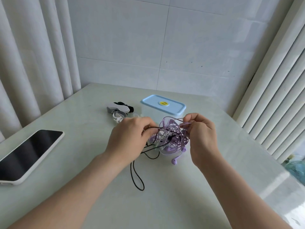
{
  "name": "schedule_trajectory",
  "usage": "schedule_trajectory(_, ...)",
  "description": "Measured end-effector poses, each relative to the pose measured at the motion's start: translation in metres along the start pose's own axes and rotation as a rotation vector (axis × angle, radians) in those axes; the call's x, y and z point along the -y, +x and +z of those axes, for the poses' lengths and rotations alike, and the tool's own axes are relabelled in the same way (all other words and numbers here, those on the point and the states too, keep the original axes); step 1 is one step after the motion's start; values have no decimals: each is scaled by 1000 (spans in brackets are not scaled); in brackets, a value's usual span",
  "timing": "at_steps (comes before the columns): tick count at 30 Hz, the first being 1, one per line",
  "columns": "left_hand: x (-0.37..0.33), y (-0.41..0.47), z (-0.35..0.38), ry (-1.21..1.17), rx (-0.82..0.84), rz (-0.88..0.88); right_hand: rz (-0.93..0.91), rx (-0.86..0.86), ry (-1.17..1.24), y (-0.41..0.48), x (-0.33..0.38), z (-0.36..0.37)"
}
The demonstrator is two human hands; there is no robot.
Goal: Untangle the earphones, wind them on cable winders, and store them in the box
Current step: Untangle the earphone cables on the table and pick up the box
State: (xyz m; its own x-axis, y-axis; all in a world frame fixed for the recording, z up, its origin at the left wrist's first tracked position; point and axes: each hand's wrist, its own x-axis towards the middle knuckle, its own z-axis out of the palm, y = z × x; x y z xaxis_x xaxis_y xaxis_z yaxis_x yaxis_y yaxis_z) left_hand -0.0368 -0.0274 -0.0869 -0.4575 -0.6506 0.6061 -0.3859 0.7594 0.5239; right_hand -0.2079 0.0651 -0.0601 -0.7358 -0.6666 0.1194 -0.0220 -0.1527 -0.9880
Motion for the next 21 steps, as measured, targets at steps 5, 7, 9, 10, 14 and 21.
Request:
schedule_trajectory(5, 2, 3, -3, -54, -93, -60, -182, 42, -321, -7, 3, 3)
schedule_trajectory(7, 2, 4, -3, -33, -131, -88, -419, 11, -501, -13, -2, 5)
schedule_trajectory(9, 0, 5, -4, -49, -136, -136, -614, -16, -572, -19, -6, 10)
schedule_trajectory(10, -1, 5, -4, -76, -129, -169, -688, -16, -580, -20, -7, 12)
schedule_trajectory(14, -3, 6, -4, -171, -119, -240, -831, 43, -644, -22, -9, 13)
schedule_trajectory(21, 5, 1, -2, -66, -14, -52, -532, 186, -913, -20, -18, 12)
